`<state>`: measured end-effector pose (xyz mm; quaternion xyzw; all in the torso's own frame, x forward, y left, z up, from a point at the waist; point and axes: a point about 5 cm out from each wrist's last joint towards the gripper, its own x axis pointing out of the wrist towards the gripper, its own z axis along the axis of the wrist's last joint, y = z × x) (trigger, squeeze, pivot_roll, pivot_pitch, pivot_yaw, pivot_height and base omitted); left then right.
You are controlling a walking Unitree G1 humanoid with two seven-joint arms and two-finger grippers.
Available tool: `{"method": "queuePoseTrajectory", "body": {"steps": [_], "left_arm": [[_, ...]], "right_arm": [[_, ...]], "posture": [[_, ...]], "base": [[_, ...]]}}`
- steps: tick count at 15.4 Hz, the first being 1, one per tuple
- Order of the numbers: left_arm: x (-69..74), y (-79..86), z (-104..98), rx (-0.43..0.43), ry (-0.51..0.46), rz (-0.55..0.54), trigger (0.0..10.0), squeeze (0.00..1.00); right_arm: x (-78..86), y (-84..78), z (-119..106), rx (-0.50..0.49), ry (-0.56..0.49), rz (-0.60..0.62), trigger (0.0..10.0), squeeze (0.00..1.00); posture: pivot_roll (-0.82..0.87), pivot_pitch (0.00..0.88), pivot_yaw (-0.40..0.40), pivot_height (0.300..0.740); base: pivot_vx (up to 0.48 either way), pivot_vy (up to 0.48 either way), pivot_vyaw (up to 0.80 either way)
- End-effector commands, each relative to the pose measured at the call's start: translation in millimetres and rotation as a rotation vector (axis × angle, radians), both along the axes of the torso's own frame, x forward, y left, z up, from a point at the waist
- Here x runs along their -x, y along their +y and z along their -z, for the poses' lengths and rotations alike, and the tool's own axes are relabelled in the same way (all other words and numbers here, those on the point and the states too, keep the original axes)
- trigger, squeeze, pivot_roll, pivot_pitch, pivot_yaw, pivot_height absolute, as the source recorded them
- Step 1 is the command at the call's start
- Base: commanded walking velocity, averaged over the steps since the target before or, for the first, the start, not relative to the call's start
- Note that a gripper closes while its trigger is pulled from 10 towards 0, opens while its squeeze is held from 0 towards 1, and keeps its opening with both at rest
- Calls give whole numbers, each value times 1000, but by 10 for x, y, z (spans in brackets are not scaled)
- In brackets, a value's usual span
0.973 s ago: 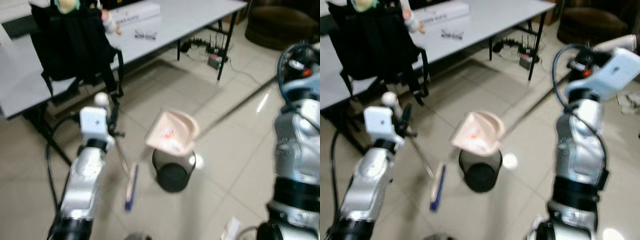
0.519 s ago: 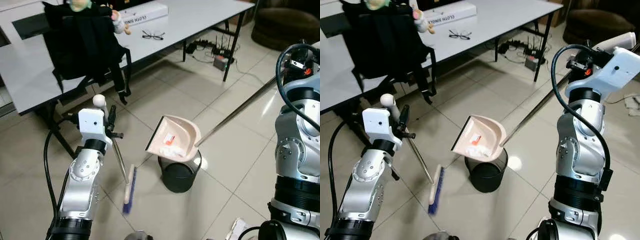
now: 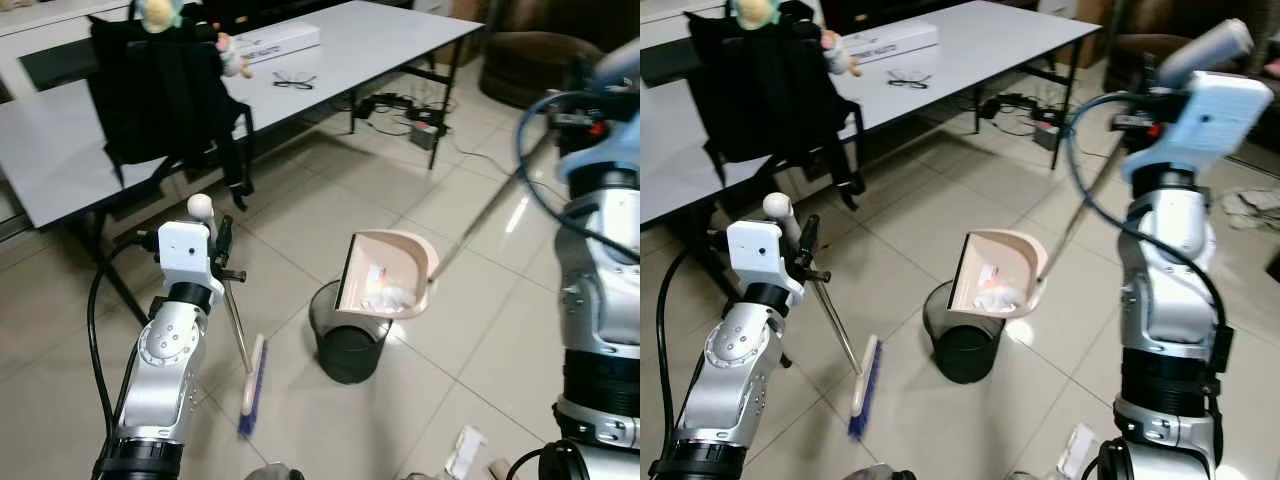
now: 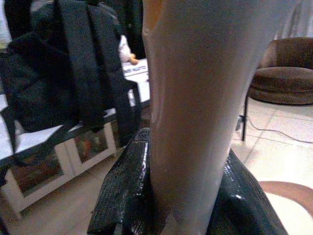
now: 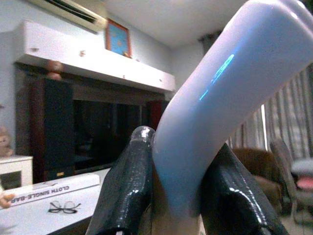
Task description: Sweep floor
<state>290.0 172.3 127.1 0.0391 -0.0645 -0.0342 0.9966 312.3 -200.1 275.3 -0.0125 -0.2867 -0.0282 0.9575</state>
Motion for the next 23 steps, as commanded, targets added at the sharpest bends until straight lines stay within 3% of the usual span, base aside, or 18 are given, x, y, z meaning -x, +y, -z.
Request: {"method": "queuePoseTrajectory", "body": {"steps": [1,3,9,17,21,23], "left_arm": [[-16,1,-50,-16,-20,10,10000,0],[-17,1,-53,-18,-21,10,10000,0],[-21,-6,-56,-25,-23,16,10000,0],[-30,-12,-68,-33,-28,18,10000,0],[-33,-1,-87,-38,-34,18,10000,0],[-26,10,-89,-39,-33,13,10000,0]], "right_arm": [[58,179,-117,53,-89,-70,10000,0],[73,286,-105,85,-108,-103,10000,0],[208,837,78,374,-223,-265,10000,0],[258,1115,401,575,-318,-326,10000,0],[260,1224,534,568,-383,-344,10000,0],[114,1203,490,491,-373,-242,10000,0]], "posture": [[-25,36,59,740],[-23,38,59,740],[-18,40,59,740],[-5,45,59,740],[9,53,58,740],[15,56,56,740]], "base": [[0,0,0],[0,0,0],[0,0,0],[0,0,0],[0,0,0],[0,0,0]]}}
